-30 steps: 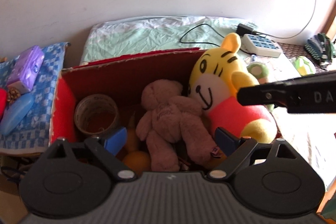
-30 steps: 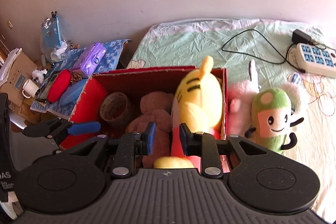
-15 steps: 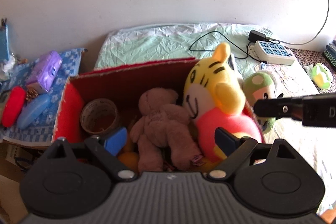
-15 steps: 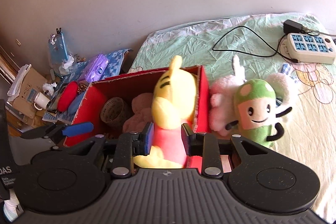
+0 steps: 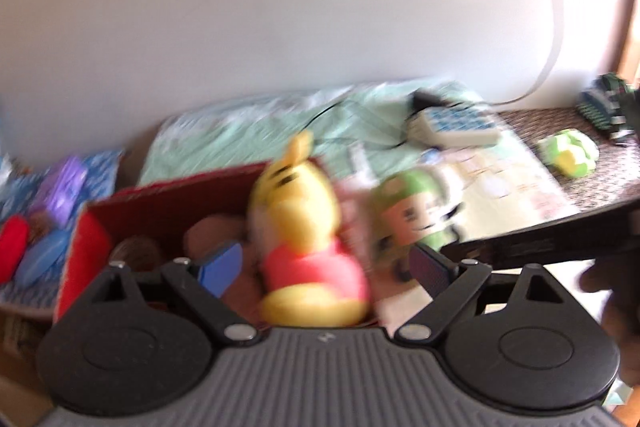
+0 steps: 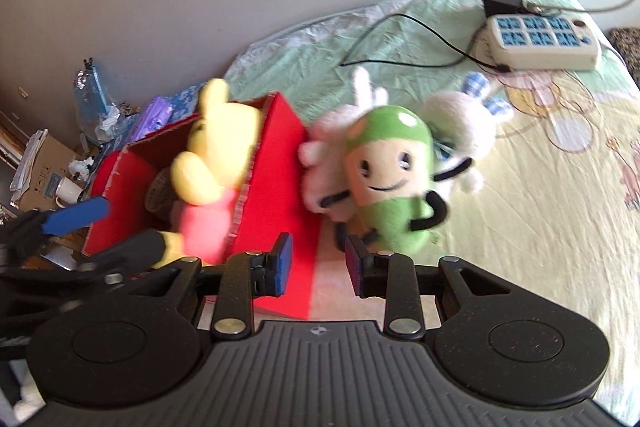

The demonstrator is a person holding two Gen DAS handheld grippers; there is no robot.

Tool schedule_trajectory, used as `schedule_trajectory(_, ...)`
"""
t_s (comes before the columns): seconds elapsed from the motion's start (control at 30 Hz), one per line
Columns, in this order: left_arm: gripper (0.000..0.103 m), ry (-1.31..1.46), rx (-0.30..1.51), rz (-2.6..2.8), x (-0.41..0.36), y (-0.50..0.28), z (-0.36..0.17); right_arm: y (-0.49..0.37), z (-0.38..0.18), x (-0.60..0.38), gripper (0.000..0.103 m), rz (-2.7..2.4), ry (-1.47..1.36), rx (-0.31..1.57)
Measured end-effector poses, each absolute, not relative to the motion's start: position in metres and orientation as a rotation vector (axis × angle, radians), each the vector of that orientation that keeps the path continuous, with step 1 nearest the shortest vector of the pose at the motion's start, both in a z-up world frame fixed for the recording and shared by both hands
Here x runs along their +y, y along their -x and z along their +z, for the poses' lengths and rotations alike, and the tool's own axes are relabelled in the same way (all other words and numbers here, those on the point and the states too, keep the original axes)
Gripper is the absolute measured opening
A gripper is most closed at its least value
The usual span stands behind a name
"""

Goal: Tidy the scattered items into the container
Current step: 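Withdraw the right gripper from the box toward the white bunny on the bed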

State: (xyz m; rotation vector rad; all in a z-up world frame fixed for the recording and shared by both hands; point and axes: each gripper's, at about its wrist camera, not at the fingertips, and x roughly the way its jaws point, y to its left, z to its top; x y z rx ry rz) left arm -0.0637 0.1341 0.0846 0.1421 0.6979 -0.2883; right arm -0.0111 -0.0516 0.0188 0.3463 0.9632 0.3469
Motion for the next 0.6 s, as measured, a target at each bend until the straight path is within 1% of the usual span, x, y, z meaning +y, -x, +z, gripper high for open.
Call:
schedule_trajectory(0.07, 0.091, -0.141, 0.689, -0.341, 0.115, 0.067, 0.085, 0.011, 0.013, -0.067, 0.031, 0.334, -0.363, 0.974)
schedule_trajectory(0.2, 0.090, -0.129, 0.727, -0.415, 0.078, 0.067, 0.073, 0.009, 0.003, -0.099, 0.031, 0.313, -0.406, 0.987)
schedule_trajectory(0.27, 0.089, -0.135, 0.741, -0.429, 0.062, 0.068, 0.065, 0.005, -0.002, -0.114, 0.031, 0.297, -0.422, 0.998)
schedule_trajectory(0.3, 0.086, -0.138, 0.750, -0.435, 0.054, 0.068, 0.062, 0.004, -0.005, -0.120, 0.031, 0.290, -0.429, 1.004)
schedule_trajectory(0.33, 0.086, -0.142, 0.757, -0.441, 0.047, 0.068, 0.058, 0.002, -0.009, -0.129, 0.031, 0.283, -0.439, 1.010)
schedule_trajectory(0.4, 0.088, -0.152, 0.770, -0.438, 0.036, 0.066, 0.050, 0.000, -0.016, -0.143, 0.031, 0.271, -0.457, 1.024)
schedule_trajectory(0.6, 0.088, -0.145, 0.830, -0.406, 0.010, 0.052, 0.024, -0.008, -0.036, -0.171, 0.032, 0.258, -0.471, 1.068)
